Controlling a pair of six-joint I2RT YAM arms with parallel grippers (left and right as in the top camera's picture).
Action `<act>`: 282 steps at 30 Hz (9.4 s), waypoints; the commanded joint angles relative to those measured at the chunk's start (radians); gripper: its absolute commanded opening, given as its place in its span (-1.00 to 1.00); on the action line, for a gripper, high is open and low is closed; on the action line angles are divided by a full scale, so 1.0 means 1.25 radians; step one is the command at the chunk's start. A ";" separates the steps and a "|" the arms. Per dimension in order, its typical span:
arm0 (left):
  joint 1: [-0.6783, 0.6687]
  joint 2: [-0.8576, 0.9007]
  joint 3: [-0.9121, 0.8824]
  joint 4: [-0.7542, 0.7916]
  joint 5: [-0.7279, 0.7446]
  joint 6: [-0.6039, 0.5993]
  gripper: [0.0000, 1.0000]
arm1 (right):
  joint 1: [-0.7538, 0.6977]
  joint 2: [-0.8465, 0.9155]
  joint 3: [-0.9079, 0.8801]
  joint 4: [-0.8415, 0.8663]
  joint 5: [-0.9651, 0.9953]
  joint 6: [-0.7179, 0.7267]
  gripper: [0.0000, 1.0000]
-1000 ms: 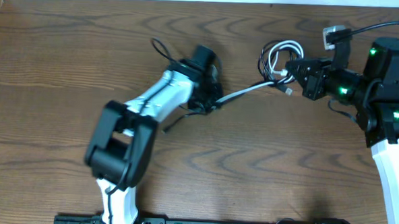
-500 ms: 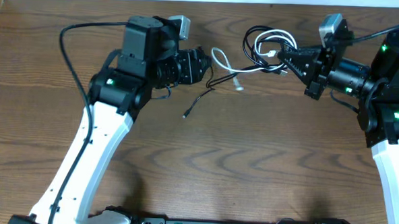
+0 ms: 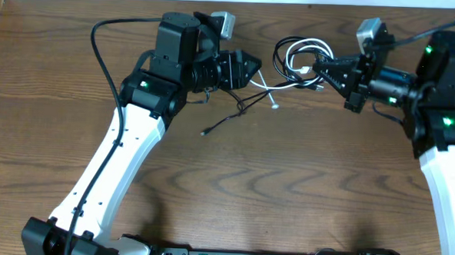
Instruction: Untangle cables
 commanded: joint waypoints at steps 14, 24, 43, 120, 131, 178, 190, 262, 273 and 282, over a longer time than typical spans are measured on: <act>-0.007 0.037 0.002 0.078 0.011 -0.111 0.41 | -0.003 0.040 0.007 -0.001 -0.018 0.051 -0.98; -0.018 0.079 0.002 0.164 0.095 -0.127 0.40 | -0.003 0.041 0.007 -0.023 -0.018 0.050 -0.98; 0.031 0.091 0.001 0.168 0.279 -0.076 0.39 | -0.003 0.041 0.007 -0.047 0.000 0.051 -0.98; -0.077 0.222 -0.013 0.105 -0.116 -0.019 -0.85 | 0.080 0.151 0.001 -0.154 0.296 0.315 -0.98; -0.077 0.208 -0.013 0.063 -0.012 -0.020 -0.85 | 0.053 0.209 0.000 -0.274 0.732 0.406 -0.17; -0.078 0.203 -0.013 0.021 0.026 0.002 -0.85 | 0.060 0.261 0.000 -0.372 0.734 0.406 0.99; -0.078 0.203 -0.013 0.022 0.026 0.002 -0.85 | 0.060 0.261 0.000 -0.372 0.734 0.406 0.99; -0.079 0.203 -0.013 -0.211 0.014 0.167 -0.85 | 0.060 0.261 0.000 -0.280 0.713 0.403 0.99; -0.078 0.203 -0.013 -0.167 -0.164 0.164 -0.85 | 0.053 0.255 0.000 -0.241 0.494 0.439 0.99; -0.084 0.199 -0.012 -0.130 -0.168 0.331 -0.85 | 0.049 0.255 0.001 -0.231 0.085 0.121 0.60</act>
